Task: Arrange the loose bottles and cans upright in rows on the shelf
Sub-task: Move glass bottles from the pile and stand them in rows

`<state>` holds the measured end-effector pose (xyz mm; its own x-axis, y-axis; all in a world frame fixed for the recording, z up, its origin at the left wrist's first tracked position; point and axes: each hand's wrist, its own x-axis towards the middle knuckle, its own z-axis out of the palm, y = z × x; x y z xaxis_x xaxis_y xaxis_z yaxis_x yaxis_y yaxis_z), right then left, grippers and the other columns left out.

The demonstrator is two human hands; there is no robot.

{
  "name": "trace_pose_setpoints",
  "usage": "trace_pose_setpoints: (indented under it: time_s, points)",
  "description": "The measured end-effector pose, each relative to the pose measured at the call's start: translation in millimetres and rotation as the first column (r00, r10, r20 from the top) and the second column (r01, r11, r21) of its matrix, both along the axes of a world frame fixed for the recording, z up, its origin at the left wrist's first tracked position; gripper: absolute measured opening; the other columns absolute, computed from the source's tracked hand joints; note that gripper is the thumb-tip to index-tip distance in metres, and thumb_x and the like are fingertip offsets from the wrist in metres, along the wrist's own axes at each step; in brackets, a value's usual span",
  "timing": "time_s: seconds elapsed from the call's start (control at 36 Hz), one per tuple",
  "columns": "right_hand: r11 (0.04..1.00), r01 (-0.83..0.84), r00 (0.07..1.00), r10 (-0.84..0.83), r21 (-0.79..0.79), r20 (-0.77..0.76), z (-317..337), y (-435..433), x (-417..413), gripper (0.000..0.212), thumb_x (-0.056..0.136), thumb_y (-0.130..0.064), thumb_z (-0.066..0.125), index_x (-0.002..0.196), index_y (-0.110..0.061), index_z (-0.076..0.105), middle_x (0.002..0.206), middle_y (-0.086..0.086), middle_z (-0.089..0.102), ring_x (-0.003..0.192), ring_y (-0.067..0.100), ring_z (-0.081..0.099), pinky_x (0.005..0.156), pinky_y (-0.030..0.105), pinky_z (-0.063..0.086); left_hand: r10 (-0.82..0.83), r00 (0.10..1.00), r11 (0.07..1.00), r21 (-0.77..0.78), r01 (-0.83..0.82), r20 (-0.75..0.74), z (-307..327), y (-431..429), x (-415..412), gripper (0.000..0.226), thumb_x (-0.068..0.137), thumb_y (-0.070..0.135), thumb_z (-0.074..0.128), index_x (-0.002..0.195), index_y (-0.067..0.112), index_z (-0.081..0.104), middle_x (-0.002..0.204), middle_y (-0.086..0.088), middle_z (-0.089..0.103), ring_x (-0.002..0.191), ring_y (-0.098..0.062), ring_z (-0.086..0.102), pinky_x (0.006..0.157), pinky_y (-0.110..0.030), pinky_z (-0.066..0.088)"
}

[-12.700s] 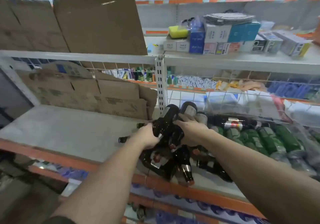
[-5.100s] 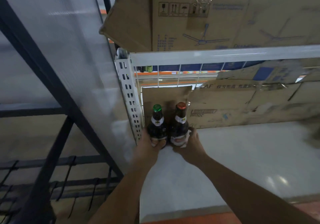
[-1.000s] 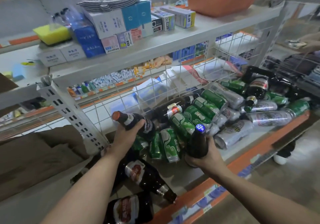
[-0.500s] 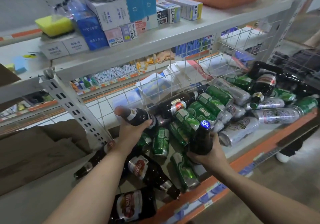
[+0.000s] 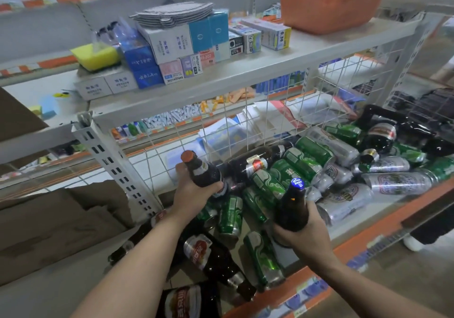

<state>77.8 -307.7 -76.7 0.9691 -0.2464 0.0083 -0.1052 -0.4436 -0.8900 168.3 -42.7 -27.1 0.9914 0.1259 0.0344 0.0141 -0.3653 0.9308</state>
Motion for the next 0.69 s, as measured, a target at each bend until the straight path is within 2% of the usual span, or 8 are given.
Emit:
trace_pose_setpoints:
  time_s: [0.08, 0.17, 0.31, 0.42, 0.5, 0.56, 0.64, 0.69]
  points:
    - [1.000, -0.020, 0.998, 0.020, 0.010, 0.052, 22.8, -7.9, 11.8, 0.065, 0.058, -0.036, 0.098, 0.105, -0.029, 0.054, 0.089, -0.010, 0.068, 0.082, -0.001, 0.066, 0.066, 0.021, 0.053, -0.010, 1.000, 1.000, -0.018, 0.010, -0.002, 17.3, -2.5, 1.2, 0.074, 0.076, 0.016, 0.088, 0.128, 0.025, 0.037, 0.112, 0.007, 0.061, 0.096, 0.006, 0.058, 0.074, -0.016, 0.044]
    - [0.991, -0.086, 0.994, 0.078, 0.103, 0.078, 52.1, -16.8, 26.2, 0.065, 0.061, -0.033, 0.097, 0.108, -0.028, 0.053, 0.099, -0.005, 0.070, 0.095, 0.011, 0.069, 0.079, 0.034, 0.058, 0.042, 0.998, 0.994, -0.102, -0.037, 0.045, 38.5, -5.4, 0.5, 0.068, 0.075, 0.015, 0.088, 0.128, 0.023, 0.045, 0.107, 0.008, 0.067, 0.090, 0.003, 0.064, 0.074, -0.018, 0.046]
    - [0.926, -0.148, 0.988, 0.124, 0.348, 0.090, 95.0, -12.6, 46.9, 0.068, 0.062, -0.031, 0.093, 0.112, -0.018, 0.048, 0.108, 0.012, 0.067, 0.102, 0.024, 0.070, 0.087, 0.044, 0.060, 0.116, 0.984, 0.934, -0.351, -0.061, 0.136, 68.5, -3.8, -10.1, 0.046, 0.070, 0.030, 0.085, 0.110, 0.028, 0.064, 0.101, -0.002, 0.075, 0.097, -0.023, 0.073, 0.090, -0.052, 0.058]
    - [0.811, -0.202, 0.979, 0.161, 0.550, 0.121, 131.4, 8.2, 66.3, 0.058, 0.064, -0.034, 0.090, 0.115, -0.020, 0.064, 0.106, 0.012, 0.075, 0.100, 0.035, 0.073, 0.089, 0.052, 0.059, 0.158, 0.965, 0.727, -0.686, 0.029, 0.208, 94.4, 5.0, -19.0, 0.055, 0.074, 0.035, 0.082, 0.122, 0.019, 0.059, 0.116, -0.008, 0.069, 0.109, -0.028, 0.067, 0.091, -0.048, 0.056]
    - [0.666, -0.219, 0.971, 0.220, 0.713, 0.093, 146.0, 34.9, 72.8, 0.073, 0.059, -0.037, 0.087, 0.123, -0.009, 0.063, 0.103, 0.021, 0.075, 0.090, 0.042, 0.073, 0.088, 0.061, 0.059, 0.162, 0.973, 0.542, -0.839, 0.050, 0.163, 112.2, 10.7, -30.7, 0.063, 0.077, 0.046, 0.082, 0.127, 0.013, 0.059, 0.107, -0.009, 0.068, 0.101, -0.025, 0.070, 0.080, -0.039, 0.059]
    - [0.620, -0.256, 0.949, 0.308, 0.741, 0.071, 153.1, 57.0, 68.2, 0.076, 0.059, -0.036, 0.091, 0.122, -0.004, 0.063, 0.104, 0.026, 0.072, 0.088, 0.042, 0.072, 0.084, 0.061, 0.060, 0.142, 0.986, 0.557, -0.831, -0.005, 0.089, 113.8, 19.8, -40.7, 0.062, 0.075, 0.048, 0.084, 0.120, 0.011, 0.064, 0.102, -0.010, 0.070, 0.097, -0.028, 0.072, 0.083, -0.047, 0.061]
    - [0.662, -0.292, 0.925, 0.380, 0.690, 0.026, 159.2, 89.2, 54.6, 0.058, 0.067, -0.024, 0.093, 0.115, -0.005, 0.067, 0.094, 0.020, 0.074, 0.079, 0.037, 0.073, 0.075, 0.054, 0.063, 0.184, 0.981, 0.664, -0.743, -0.082, 0.056, 111.2, 42.3, -56.3, 0.069, 0.072, 0.043, 0.089, 0.119, 0.001, 0.064, 0.101, -0.019, 0.064, 0.097, -0.039, 0.064, 0.099, -0.061, 0.051]
    - [0.691, -0.334, 0.908, 0.417, 0.641, 0.024, 164.4, 108.8, 47.4, 0.045, 0.074, -0.014, 0.087, 0.113, -0.006, 0.067, 0.090, 0.017, 0.075, 0.079, 0.037, 0.074, 0.078, 0.055, 0.063, 0.142, 0.988, 0.714, -0.698, -0.058, 0.064, 114.2, 64.4, -71.6, 0.056, 0.076, 0.034, 0.088, 0.107, -0.004, 0.062, 0.081, -0.015, 0.062, 0.077, -0.036, 0.060, 0.079, -0.049, 0.054]
